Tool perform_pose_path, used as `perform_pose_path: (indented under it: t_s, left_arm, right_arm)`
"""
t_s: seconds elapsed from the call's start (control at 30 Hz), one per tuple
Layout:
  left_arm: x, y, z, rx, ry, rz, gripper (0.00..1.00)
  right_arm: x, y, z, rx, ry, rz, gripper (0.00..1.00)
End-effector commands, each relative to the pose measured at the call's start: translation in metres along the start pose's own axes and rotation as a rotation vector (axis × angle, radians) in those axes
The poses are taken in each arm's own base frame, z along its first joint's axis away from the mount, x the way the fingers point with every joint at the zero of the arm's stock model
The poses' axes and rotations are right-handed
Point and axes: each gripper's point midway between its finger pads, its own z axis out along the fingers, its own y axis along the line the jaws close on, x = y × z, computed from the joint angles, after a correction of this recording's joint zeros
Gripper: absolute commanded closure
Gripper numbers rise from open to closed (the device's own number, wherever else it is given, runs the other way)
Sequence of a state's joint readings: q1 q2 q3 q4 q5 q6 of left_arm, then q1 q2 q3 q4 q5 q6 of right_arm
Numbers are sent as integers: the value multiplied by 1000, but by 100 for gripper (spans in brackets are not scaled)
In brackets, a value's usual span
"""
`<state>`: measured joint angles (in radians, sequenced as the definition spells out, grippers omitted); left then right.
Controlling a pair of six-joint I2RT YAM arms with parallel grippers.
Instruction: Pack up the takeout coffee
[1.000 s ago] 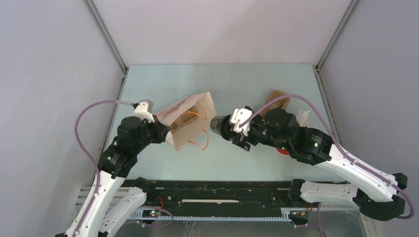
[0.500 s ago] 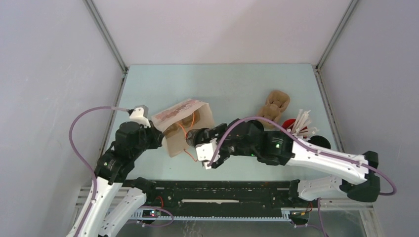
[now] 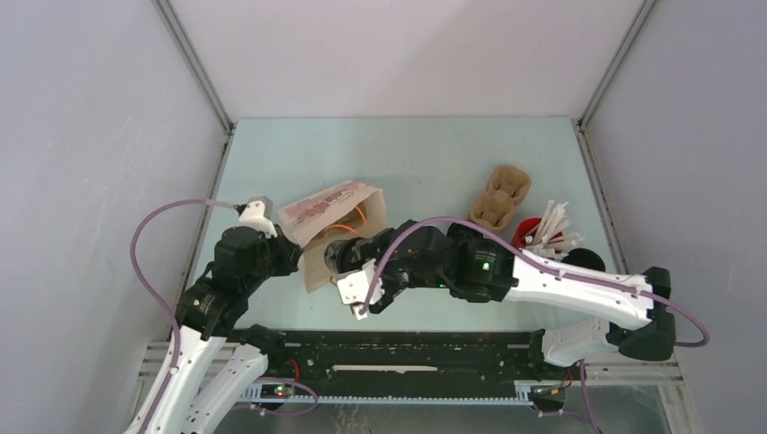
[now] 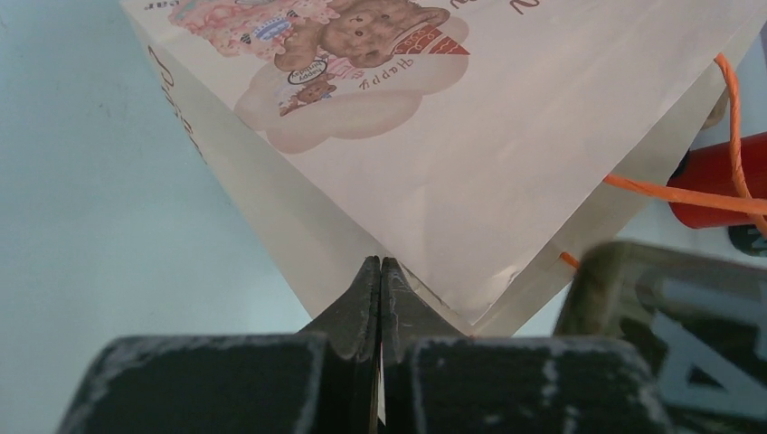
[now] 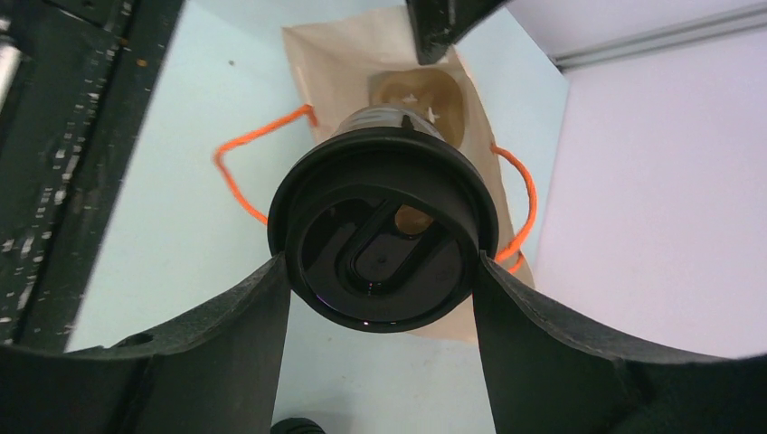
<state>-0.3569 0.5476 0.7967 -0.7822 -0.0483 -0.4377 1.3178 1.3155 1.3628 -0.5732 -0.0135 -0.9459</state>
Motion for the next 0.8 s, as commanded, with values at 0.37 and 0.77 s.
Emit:
perform_pose_path:
  t_s: [0.37, 0.77]
  left_arm:
    - [-3, 3, -1, -2, -50, -23, 100]
    - [-8, -7, -1, 48, -66, -18, 100]
  right_arm:
    - [39, -51, 80, 140, 206, -169, 92]
    - [61, -34, 85, -23, 235, -7, 92]
